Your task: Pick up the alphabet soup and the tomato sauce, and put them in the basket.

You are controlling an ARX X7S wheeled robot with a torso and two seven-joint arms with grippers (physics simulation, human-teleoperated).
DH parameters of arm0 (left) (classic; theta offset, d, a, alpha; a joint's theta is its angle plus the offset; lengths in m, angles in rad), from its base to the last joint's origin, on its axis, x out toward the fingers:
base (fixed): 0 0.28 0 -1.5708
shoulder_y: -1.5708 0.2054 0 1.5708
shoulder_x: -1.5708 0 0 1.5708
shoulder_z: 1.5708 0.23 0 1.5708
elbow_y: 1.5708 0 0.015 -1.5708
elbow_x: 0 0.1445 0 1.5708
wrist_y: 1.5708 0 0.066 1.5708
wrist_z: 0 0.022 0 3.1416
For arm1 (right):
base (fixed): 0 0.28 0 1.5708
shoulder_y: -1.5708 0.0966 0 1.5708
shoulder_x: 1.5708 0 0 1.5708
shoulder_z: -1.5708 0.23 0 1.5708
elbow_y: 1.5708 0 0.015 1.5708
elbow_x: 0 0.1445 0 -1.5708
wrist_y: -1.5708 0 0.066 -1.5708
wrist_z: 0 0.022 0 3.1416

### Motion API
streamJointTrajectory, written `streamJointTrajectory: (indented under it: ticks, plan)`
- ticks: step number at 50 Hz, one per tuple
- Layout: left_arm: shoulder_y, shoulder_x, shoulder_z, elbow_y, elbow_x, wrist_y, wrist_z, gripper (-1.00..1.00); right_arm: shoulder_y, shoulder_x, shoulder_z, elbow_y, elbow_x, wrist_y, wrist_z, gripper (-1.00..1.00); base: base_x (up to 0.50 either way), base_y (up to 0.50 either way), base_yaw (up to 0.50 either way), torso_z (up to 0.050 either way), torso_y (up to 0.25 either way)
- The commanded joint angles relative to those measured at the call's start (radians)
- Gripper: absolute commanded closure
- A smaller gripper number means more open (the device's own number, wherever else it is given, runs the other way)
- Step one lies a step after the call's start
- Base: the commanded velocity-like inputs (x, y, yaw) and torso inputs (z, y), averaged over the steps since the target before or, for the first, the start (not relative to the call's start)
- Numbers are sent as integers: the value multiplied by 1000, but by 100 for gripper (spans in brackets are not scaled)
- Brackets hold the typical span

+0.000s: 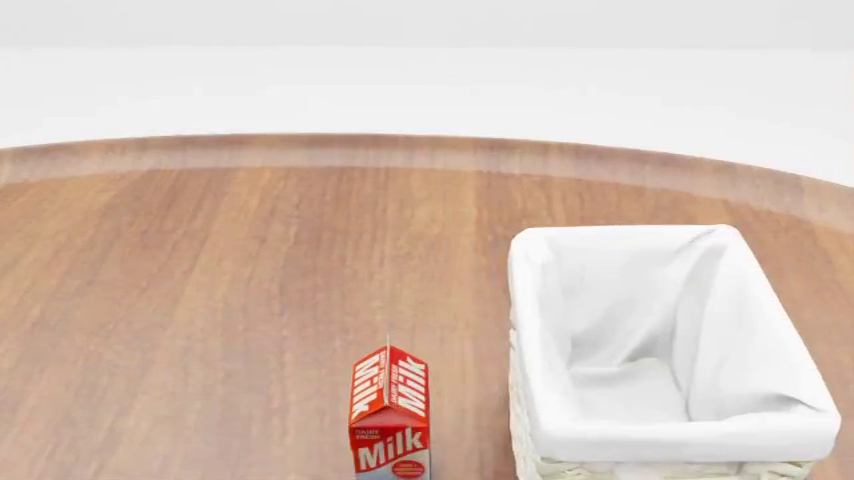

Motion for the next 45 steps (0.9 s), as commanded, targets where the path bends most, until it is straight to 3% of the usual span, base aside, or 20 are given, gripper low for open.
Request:
streamJointTrajectory:
  ticks: [1,45]
  plan:
    - [5,-2,-7,3,0,-1,1,-100,-4,-15,2,45,6,-19,-31,-100,0,0,0,0,0]
    - [16,9,-30,7,-9,-18,11,-100,-3,-87,8,213,40,-50,-139,-100,0,0,0,0,0]
